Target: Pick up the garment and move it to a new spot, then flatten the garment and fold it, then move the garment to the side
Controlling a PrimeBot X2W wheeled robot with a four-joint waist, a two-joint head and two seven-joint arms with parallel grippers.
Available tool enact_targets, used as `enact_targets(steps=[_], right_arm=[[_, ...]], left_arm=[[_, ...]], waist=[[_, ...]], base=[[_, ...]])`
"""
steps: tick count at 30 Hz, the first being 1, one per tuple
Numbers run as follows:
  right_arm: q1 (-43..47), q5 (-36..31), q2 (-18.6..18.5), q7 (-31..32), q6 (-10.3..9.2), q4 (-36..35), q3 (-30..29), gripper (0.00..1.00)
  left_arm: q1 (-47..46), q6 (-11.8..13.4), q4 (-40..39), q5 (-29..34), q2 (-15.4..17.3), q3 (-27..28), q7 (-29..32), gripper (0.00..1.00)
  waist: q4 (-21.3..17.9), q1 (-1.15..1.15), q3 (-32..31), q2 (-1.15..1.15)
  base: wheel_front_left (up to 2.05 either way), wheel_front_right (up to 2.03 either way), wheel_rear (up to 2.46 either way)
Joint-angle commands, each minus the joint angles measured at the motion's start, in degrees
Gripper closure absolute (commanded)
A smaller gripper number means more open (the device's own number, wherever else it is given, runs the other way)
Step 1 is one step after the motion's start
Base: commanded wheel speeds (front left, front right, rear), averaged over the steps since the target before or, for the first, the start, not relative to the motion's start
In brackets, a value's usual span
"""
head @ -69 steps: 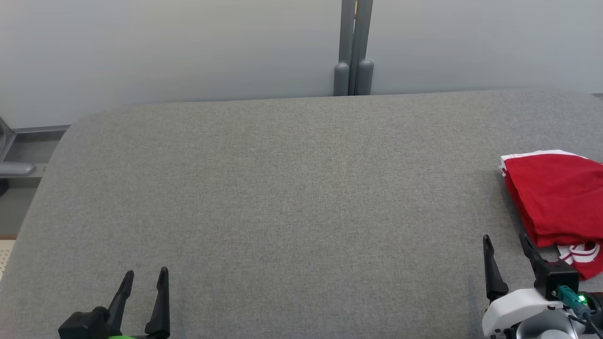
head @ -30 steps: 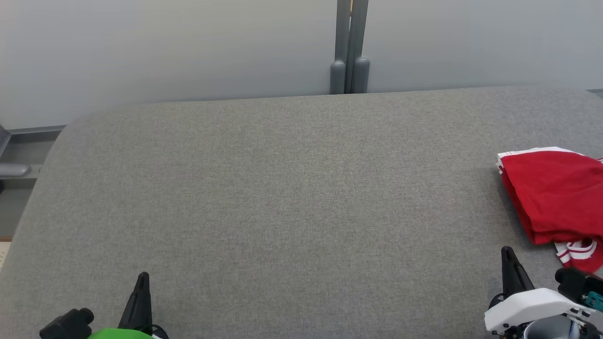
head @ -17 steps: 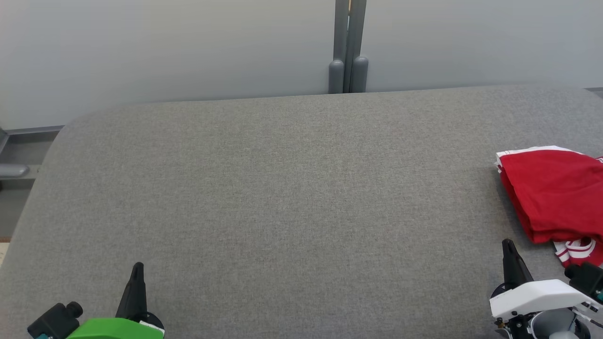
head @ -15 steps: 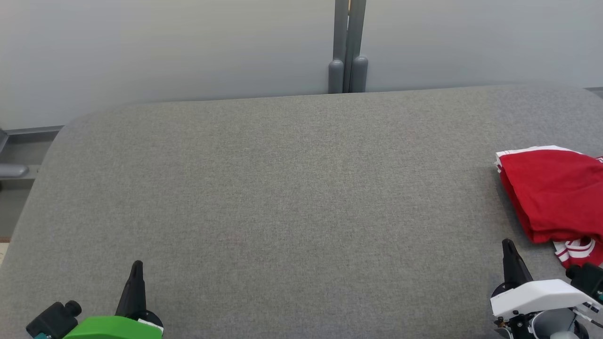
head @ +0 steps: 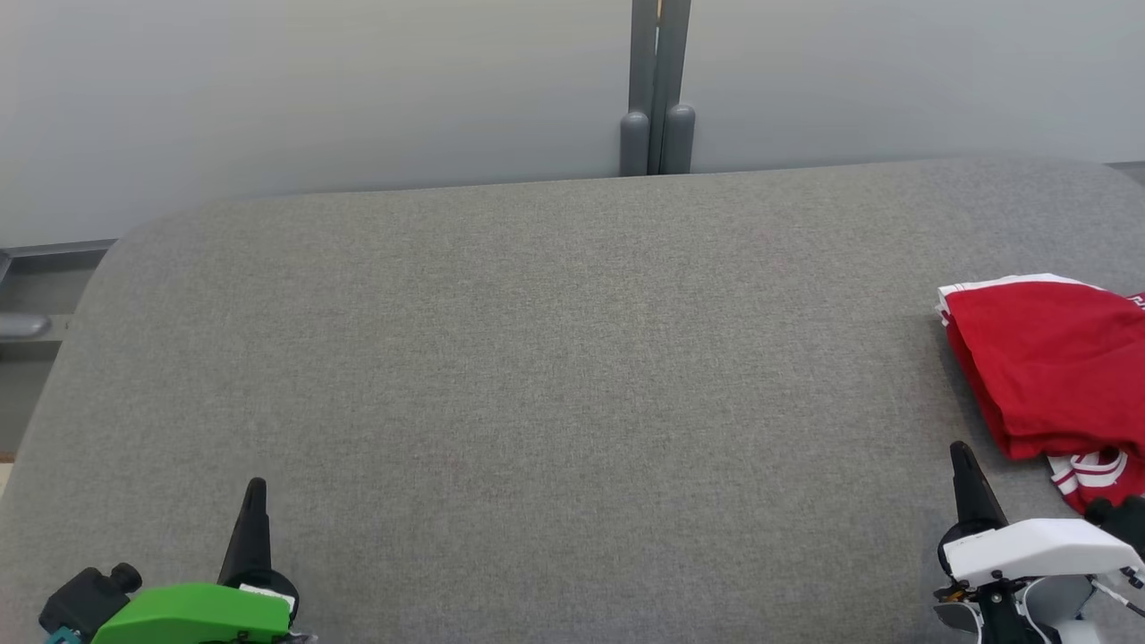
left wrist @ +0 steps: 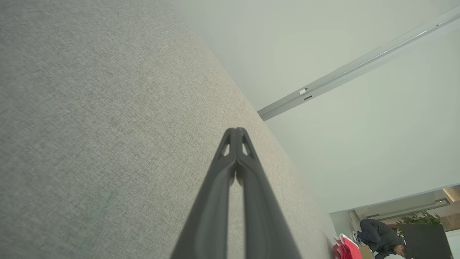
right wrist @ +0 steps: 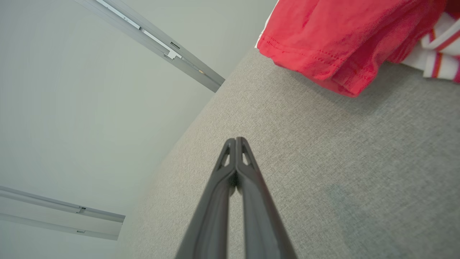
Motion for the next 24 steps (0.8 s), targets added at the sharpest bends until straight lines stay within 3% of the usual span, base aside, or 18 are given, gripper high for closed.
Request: enact_targets(steps=[1,24], right_arm=[[-1.28,2.87,-0.43,0.67,-0.01,-1.02,0.11,1.0],[-2.21,18.43,-0.6,4.39,-0.01,-2.27,0.43,1.0]], left_arm=[[-1.78,-0.15,-0.72,-2.25,0.03,0.59,0.6,1.0],[-3.62,-0.21,-1.31,-13.35,-1.28,2.69,4.01,1.0]], waist=[[-0.05,0.0,0.02,0.0],[-0.49,0.0,0.21,0.0]], base=[[0.0,0.0,0.0],[0.0,0.0,0.0]])
